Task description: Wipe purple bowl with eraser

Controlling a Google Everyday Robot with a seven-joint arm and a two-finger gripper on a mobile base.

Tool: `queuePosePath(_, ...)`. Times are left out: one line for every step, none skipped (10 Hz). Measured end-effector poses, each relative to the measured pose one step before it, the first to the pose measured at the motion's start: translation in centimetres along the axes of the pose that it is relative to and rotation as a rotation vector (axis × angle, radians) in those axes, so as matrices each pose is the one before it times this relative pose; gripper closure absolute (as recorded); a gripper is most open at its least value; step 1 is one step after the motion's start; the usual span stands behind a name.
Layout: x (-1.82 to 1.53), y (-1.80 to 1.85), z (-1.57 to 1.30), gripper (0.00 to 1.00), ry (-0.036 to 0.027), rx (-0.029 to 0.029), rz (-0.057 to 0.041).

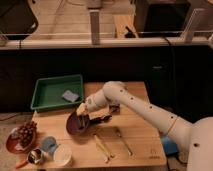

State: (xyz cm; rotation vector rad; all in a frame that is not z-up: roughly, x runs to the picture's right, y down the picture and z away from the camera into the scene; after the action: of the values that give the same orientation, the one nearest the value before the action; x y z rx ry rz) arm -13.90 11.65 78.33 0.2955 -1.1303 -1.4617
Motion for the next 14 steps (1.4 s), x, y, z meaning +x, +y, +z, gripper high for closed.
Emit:
queuePosePath(0.399, 0.007, 0.321, 0.99, -0.00382, 0.01050, -0.00730)
queuePosePath(0.292, -0.201, 0.797, 0.99, -0.01150, 0.01552, -0.00753)
queuePosePath(0.133, -0.243, 0.838, 0.99, -0.01522, 0.01332, -0.00507)
queuePosePath(-0.154, -0.125, 1.019, 0.99, -0.01906, 0.01026, -0.00271)
queuePosePath(-0.175, 0.038, 0.457, 0.99, -0.01102, 0.00523, 0.00011)
queuePosePath(-0.374, -0.051, 0.445, 0.99, -0.01541, 0.00537, 0.00062)
queuePosePath(-0.334, -0.165, 0.195, 0.99, -0.01174, 0.00034, -0.00214)
queuePosePath(-0.403, -0.229, 0.156, 0.99, -0.01127, -0.00288, 0.00229)
queuePosePath(-0.709, -0.450, 0.214, 0.99, -0.02198, -0.01113, 0.00583)
queuePosePath(-0.463, -0.467, 0.136, 0.99, -0.01463, -0.00777, 0.00217)
queuePosePath(-0.400, -0.525, 0.063, 0.99, -0.01273, -0.01250, 0.00037)
queuePosePath(-0.540, -0.330, -0.191, 0.99, -0.01165, -0.01925, 0.00708)
queuePosePath(-0.346, -0.108, -0.247, 0.99, -0.00561, -0.01391, 0.00577)
queuePosePath(-0.350, 0.020, -0.418, 0.99, -0.00130, -0.01414, 0.00613)
